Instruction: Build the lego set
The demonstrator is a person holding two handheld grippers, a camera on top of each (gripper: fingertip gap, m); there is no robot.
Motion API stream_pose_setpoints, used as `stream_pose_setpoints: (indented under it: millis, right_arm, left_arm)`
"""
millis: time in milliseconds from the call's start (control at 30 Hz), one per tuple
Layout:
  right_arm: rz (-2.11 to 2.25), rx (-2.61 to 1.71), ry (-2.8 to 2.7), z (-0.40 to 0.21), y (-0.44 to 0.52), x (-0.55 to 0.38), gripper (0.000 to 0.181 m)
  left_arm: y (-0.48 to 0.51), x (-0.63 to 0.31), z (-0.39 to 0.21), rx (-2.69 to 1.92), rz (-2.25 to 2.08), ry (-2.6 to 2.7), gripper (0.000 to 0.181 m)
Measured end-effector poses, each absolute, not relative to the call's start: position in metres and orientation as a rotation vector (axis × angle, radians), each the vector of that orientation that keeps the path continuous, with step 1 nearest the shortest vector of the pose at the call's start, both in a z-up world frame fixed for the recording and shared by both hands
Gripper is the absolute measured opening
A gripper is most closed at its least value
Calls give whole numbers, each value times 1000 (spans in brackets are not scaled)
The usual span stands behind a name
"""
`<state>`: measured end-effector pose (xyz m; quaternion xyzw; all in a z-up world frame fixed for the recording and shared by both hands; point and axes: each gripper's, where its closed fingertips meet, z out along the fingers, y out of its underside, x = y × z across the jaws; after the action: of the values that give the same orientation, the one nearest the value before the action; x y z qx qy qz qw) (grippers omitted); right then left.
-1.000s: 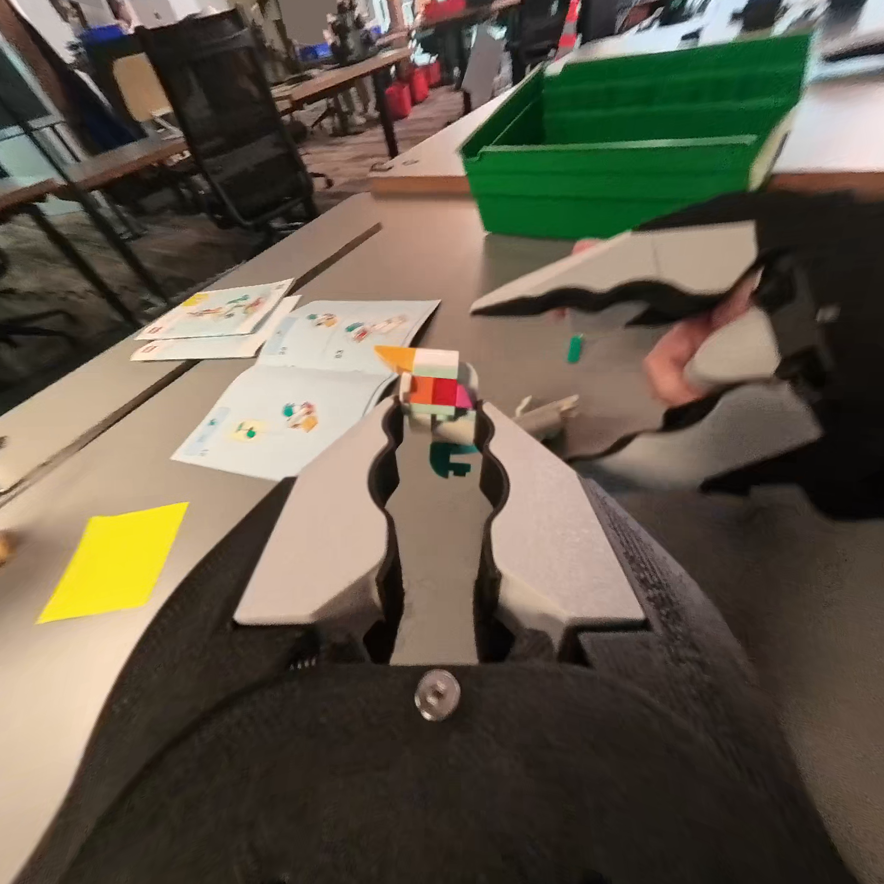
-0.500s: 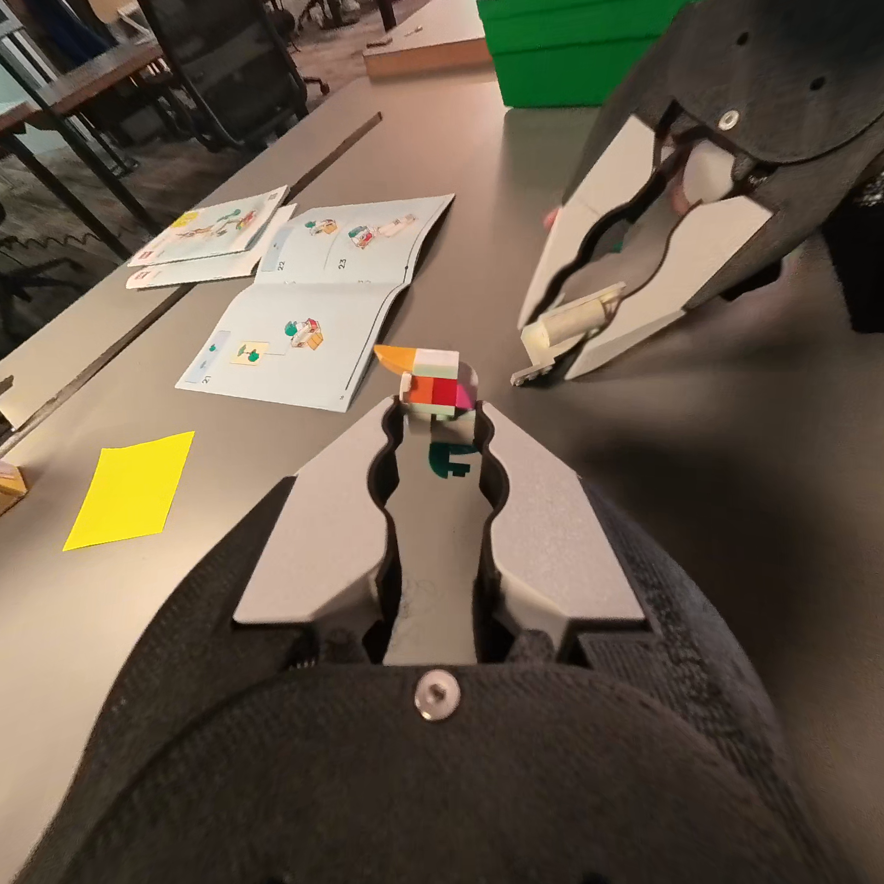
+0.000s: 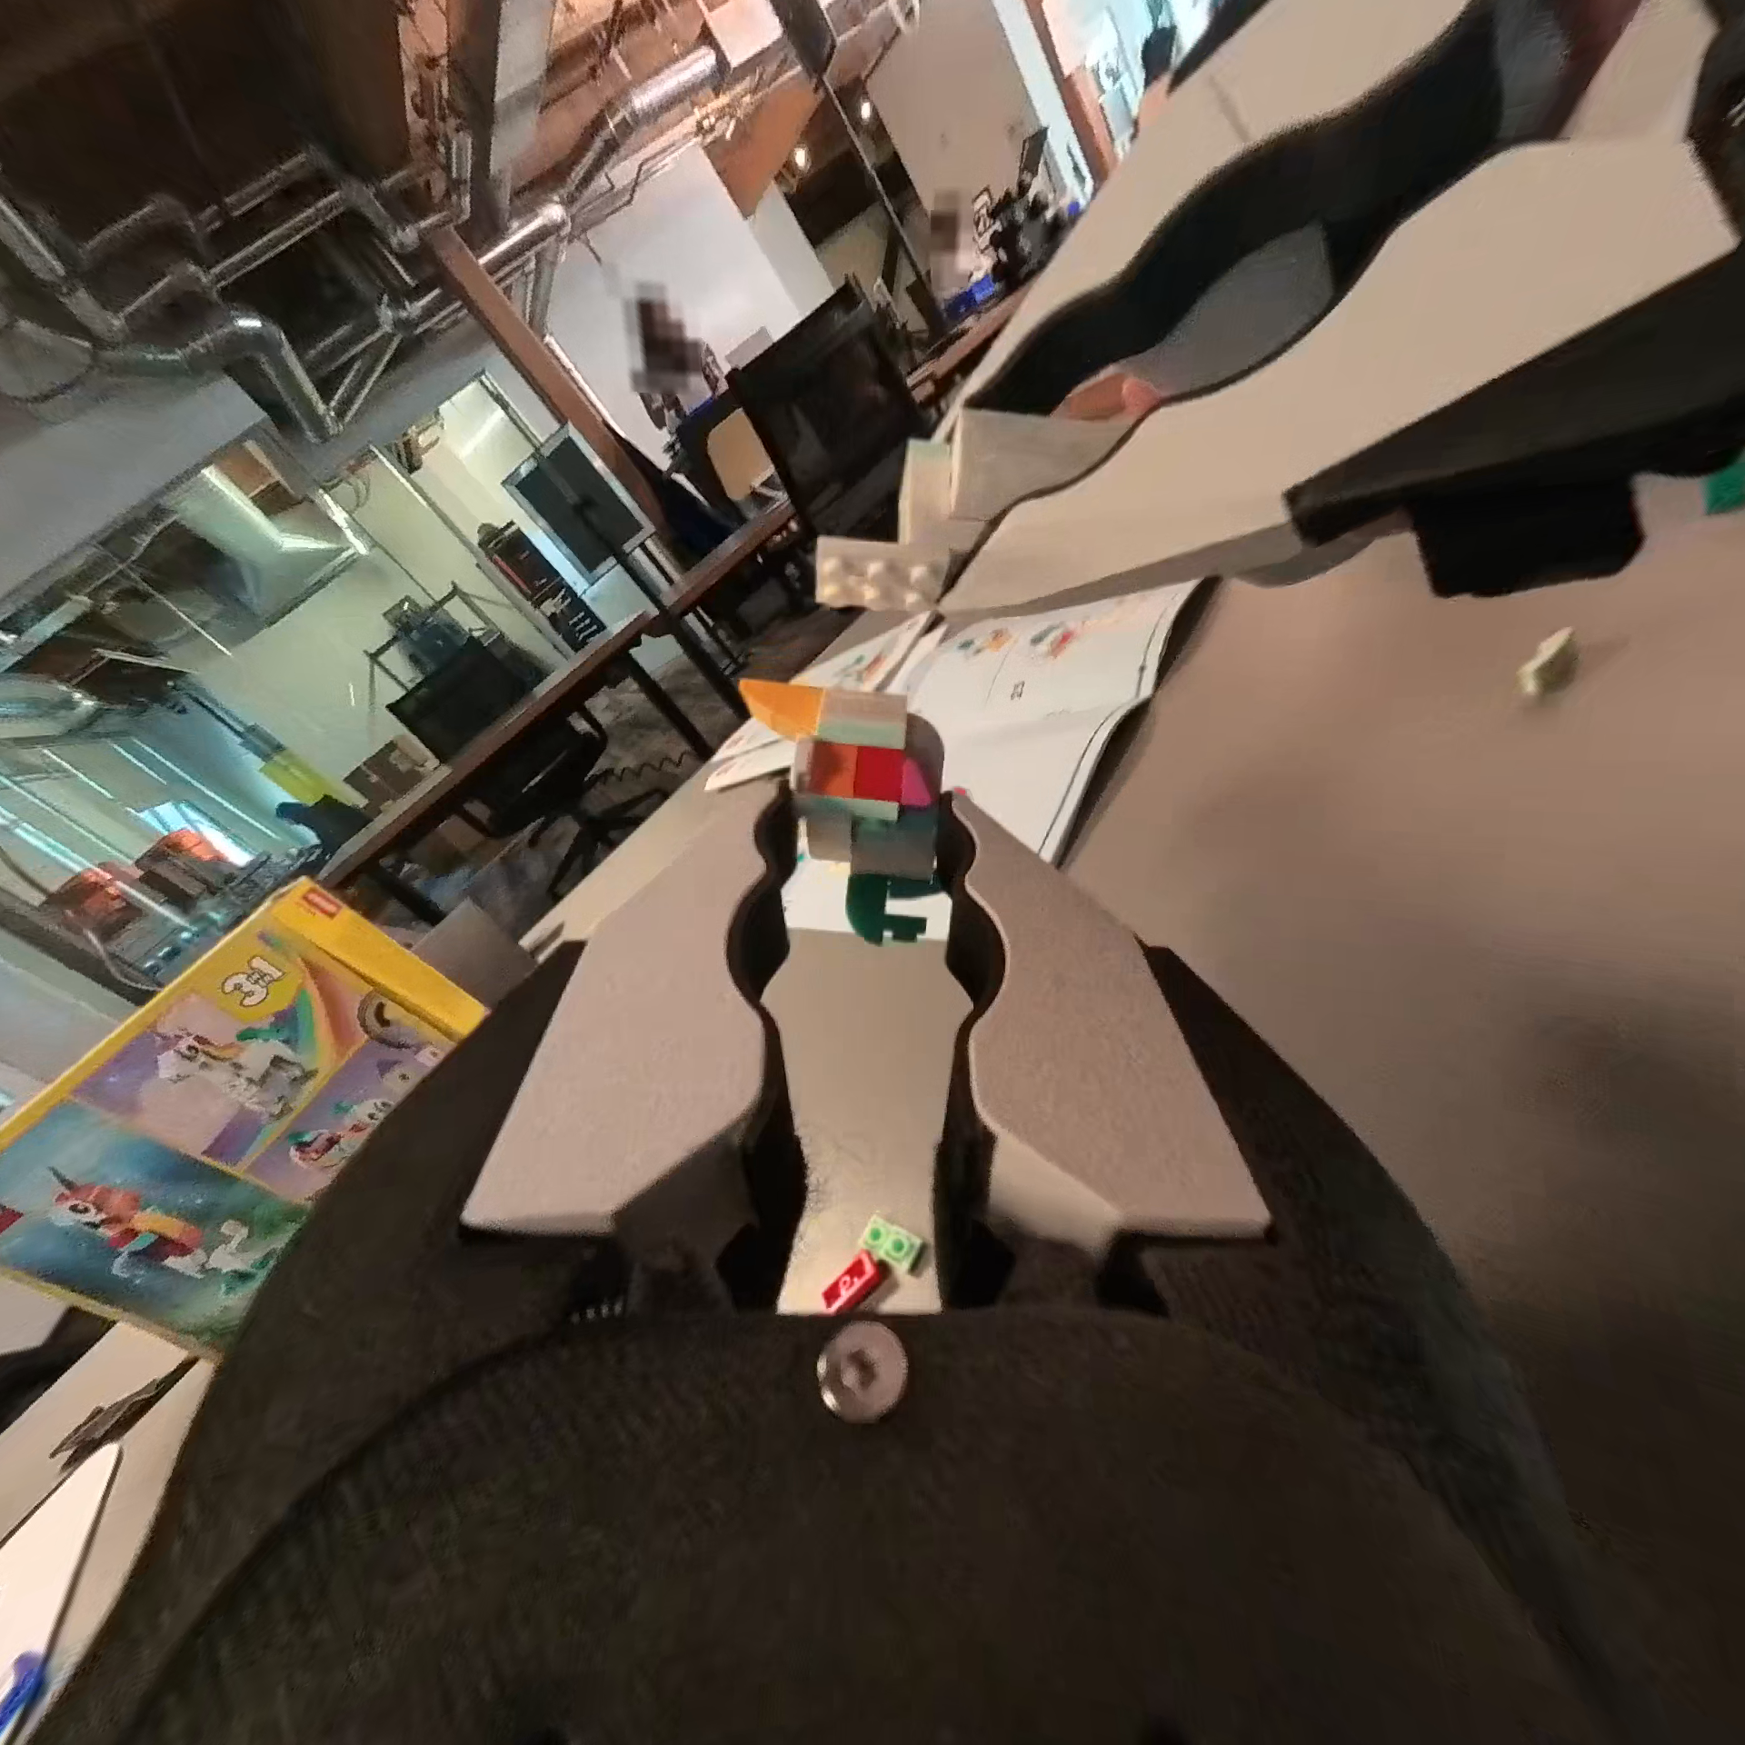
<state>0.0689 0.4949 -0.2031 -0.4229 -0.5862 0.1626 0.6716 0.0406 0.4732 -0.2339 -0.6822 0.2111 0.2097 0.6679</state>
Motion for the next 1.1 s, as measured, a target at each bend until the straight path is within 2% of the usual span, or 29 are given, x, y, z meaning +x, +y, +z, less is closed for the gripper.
stream_pose_setpoints:
  millis: [200, 1100]
  right_arm:
    - [347, -994, -1332, -232, 493, 64, 22]
    - [453, -1069, -1326, -247, 495, 66, 22]
  left_arm:
    - [478, 41, -244, -1576, 502, 499, 28]
    - [476, 52, -253, -1607, 460, 569, 28]
